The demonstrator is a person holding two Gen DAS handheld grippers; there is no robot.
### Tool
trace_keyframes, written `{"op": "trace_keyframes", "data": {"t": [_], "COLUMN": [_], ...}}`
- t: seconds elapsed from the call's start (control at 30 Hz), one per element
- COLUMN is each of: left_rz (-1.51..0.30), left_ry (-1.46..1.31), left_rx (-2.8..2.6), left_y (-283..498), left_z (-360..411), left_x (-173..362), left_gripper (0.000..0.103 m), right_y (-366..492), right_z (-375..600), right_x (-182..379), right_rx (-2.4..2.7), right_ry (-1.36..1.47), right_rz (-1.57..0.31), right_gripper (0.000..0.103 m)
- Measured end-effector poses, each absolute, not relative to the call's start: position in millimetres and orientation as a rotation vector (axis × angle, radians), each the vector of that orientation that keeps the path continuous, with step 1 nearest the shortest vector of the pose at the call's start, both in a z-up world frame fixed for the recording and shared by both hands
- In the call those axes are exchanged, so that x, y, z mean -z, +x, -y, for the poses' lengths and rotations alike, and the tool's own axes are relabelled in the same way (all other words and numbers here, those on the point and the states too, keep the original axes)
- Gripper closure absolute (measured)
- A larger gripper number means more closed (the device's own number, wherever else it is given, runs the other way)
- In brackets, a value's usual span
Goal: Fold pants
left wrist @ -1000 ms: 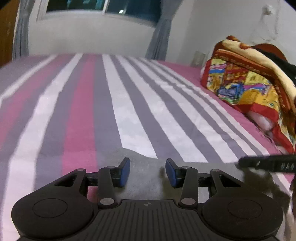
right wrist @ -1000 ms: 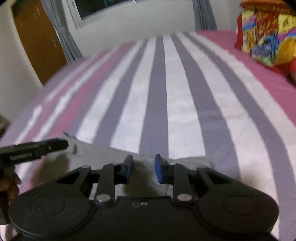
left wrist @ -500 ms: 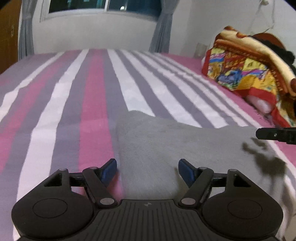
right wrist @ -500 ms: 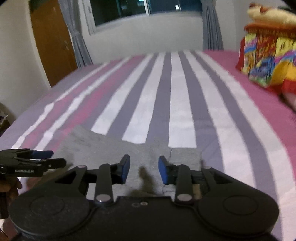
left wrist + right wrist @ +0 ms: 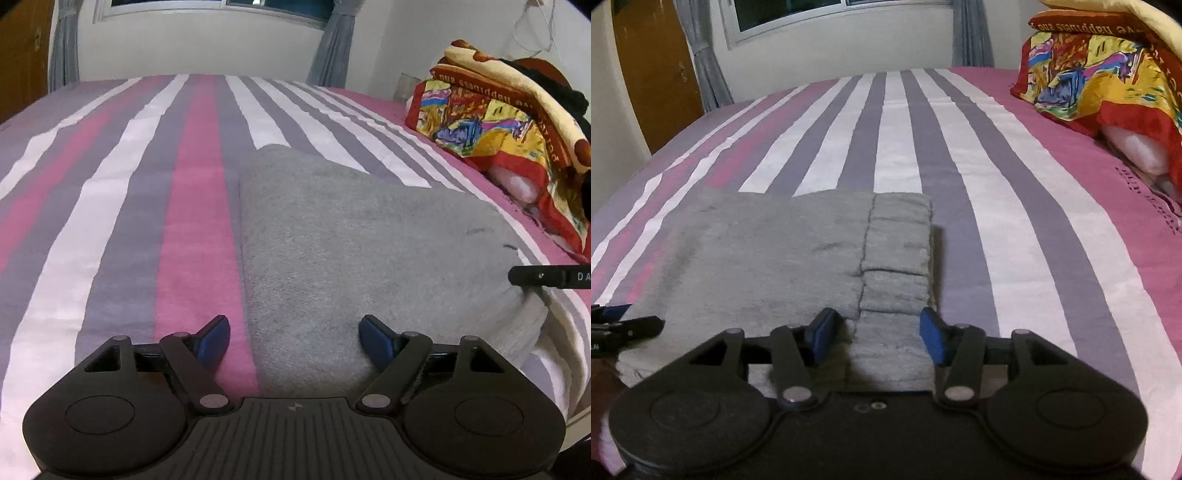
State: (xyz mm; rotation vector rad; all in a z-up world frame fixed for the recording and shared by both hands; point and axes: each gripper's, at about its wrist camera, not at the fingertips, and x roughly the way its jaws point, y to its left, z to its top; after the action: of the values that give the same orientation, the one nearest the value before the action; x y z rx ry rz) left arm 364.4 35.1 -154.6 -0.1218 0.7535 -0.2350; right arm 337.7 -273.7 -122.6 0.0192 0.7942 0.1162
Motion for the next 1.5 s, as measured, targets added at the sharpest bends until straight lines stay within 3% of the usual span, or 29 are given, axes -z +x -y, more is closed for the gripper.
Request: {"op": "trace_keyframes", "data": {"t": [0.23,0.57,0.7,0.73,0.77,1.1,1.37,1.5], "left_rz": [-0.744,-0.723,-0.743,-0.739,-0.720,-0.741,-0.779,-0.826], "left_ry": [-0.127,-0.141,-0.156,-0.160,-0.159,-0.217,-0.442,-0.536], "left_rx": [0.230,0.237,0.230,0.229,0.237,0.310,0.486,0.608], "left_y": [359,358,357,353,346,335,363,392], "left_z": [-36,-39,-40,-41,-44,-56,-89,-97], "left_x": [158,164,156,151,146,158,174,189], "left_gripper": [0.024,0.023,0.023,0.023,0.023,0.022,0.022,0.033], "right_y": [335,333,328,324,317,301,305,333], "right_z": [304,297,301,302,303,313,372,397], "right_x": [144,153,145,139,133,137,135,158], "right_rx": [-0.131,-0.138,-0.140,-0.155,-0.164,-0.216,-0.294,-0.417], "right_ry": [0.247,0.210,0.249,0.268,0.266,0.271,0.540,0.697], "right_rz": [-0.857,-0.832,-0.829,-0.816,-0.791,-0.796,-0.739,-0.799], "right_gripper": [0.036,0.031,0.032,0.039,0.039,0.037,0.036,0.035]}}
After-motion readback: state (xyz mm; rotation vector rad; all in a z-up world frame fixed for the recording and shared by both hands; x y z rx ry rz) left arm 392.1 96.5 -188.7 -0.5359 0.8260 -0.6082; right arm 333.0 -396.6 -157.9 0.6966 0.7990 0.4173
